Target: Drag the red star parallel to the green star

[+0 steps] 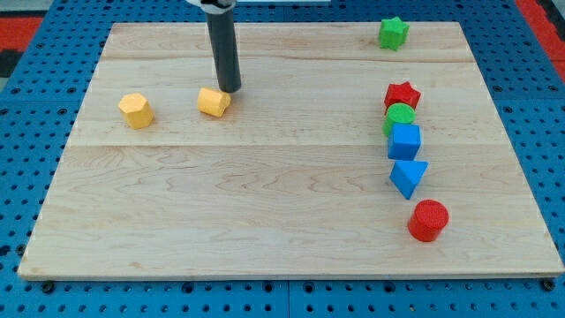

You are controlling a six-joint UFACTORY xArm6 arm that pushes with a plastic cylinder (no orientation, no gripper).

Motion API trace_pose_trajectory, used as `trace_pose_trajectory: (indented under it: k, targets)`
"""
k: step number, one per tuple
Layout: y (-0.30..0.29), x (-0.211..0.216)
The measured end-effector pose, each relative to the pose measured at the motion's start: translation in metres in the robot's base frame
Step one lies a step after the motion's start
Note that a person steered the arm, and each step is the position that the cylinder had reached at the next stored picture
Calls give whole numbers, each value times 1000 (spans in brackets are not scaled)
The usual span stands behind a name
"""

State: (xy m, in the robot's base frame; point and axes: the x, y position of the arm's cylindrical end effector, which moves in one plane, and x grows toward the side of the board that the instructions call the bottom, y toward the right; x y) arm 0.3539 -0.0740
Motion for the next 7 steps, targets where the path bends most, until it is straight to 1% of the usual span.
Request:
trace_pose_trajectory:
  k: [1,2,3,4,5,6,7]
  targets:
    - [-49,17]
    - [-70,20]
    - [-5,22]
    - [98,31]
    - [109,38]
    - [103,38]
    - [95,28]
